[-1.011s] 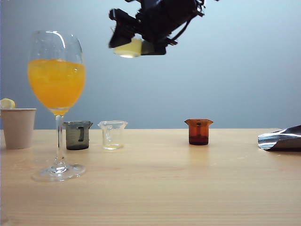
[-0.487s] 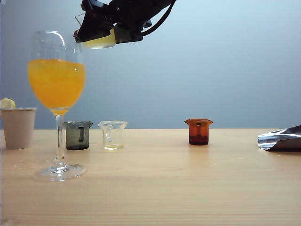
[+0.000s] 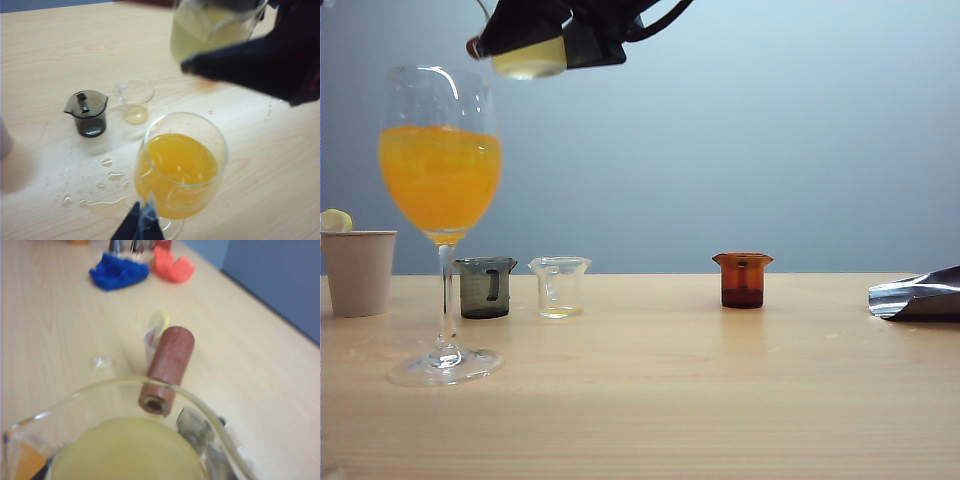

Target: Pick up the third measuring cup from the left, pour the pineapple juice inside into the goblet, and finally put the measuring cup back in its original place.

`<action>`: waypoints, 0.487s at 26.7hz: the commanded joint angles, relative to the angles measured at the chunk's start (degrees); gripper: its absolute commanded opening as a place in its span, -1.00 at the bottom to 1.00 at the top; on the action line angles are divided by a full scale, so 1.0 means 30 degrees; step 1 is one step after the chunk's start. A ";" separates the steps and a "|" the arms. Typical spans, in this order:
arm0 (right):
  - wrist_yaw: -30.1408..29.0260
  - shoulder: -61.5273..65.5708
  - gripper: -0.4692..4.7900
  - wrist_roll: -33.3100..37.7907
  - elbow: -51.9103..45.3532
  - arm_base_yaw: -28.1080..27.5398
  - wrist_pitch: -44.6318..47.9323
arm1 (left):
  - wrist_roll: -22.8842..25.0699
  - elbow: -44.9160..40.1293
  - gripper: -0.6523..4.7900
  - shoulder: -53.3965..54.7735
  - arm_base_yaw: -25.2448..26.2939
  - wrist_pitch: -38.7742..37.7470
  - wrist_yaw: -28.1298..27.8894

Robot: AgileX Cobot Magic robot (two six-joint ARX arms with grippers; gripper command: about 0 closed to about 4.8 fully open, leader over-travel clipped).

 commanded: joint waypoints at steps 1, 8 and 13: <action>-0.0976 -0.0364 -0.26 0.0080 -0.0146 0.0029 0.0051 | -0.0342 0.0721 -0.78 -0.0051 -0.0007 -0.0109 0.0510; -0.0823 -0.1209 -0.26 0.0073 -0.1515 -0.0058 0.1399 | -0.0350 0.1326 -0.78 -0.0036 -0.0007 -0.1042 0.0554; -0.0262 -0.1188 -0.26 -0.0612 -0.1515 -0.0044 0.2273 | -0.0845 0.1311 -0.78 0.0117 -0.0015 -0.0729 0.1552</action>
